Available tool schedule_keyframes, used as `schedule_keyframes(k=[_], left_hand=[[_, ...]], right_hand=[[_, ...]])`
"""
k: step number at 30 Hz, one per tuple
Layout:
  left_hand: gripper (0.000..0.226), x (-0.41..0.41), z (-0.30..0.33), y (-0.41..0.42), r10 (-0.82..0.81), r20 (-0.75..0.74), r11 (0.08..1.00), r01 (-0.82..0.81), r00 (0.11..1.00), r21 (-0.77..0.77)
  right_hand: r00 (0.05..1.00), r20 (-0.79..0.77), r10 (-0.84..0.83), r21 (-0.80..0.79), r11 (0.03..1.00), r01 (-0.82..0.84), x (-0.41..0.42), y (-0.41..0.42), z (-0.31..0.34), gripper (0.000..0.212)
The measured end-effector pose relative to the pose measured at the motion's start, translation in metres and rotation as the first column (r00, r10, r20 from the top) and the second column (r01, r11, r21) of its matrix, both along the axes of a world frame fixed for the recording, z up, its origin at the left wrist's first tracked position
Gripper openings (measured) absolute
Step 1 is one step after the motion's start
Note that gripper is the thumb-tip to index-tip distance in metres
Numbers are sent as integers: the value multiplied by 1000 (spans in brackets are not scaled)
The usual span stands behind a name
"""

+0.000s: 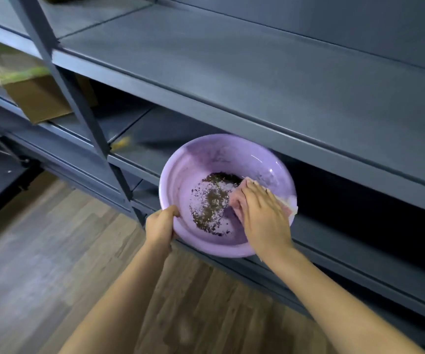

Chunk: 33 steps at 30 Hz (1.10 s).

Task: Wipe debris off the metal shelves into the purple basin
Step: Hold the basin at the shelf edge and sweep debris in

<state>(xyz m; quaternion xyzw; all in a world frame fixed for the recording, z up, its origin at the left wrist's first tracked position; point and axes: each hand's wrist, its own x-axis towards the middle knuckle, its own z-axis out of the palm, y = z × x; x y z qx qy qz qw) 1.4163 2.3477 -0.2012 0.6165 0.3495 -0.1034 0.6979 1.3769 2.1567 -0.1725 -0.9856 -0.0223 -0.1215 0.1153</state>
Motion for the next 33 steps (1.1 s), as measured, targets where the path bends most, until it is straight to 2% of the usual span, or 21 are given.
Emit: schedule_keyframes(k=[5, 8, 11, 13, 15, 19, 23, 26, 29, 33], left_hand=[[3, -29, -7, 110, 90, -29, 996, -90, 995, 4], [12, -43, -22, 173, 117, -74, 993, -116, 990, 18], [21, -55, -47, 225, 154, -114, 988, -151, 981, 39], [15, -65, -73, 245, 199, -139, 979, -189, 970, 76], [5, -73, -103, 252, 240, -156, 969, -226, 958, 102], [17, -91, -183, 247, 285, -228, 956, -259, 931, 140], [19, -96, -272, 235, 306, -285, 950, -272, 909, 151], [19, -89, -331, 221, 305, -305, 951, -275, 902, 139], [18, -67, -378, 208, 258, -282, 965, -229, 924, 130], [20, -27, -429, 195, 219, -204, 972, -195, 954, 130]], right_hand=[[995, -2, 102, 118, 988, -101, -1, 87, -3, 45], [990, 26, 137, 123, 983, -139, 1, 135, -19, 38], [987, 34, 159, 145, 976, -162, 1, 172, -42, 41], [988, -9, 154, 184, 971, -149, 0, 189, -62, 41], [982, -69, 175, 167, 973, -161, -2, 199, -90, 45], [961, -215, 173, 141, 979, -144, 6, 196, -168, 51], [975, -184, 125, 141, 985, -100, 27, 172, -245, 55], [989, -127, 72, 223, 974, -42, 53, 148, -283, 29], [1000, 12, -29, 180, 983, 26, 95, 119, -318, 24], [965, -46, -260, 186, 946, 264, 157, 80, -378, 31]])
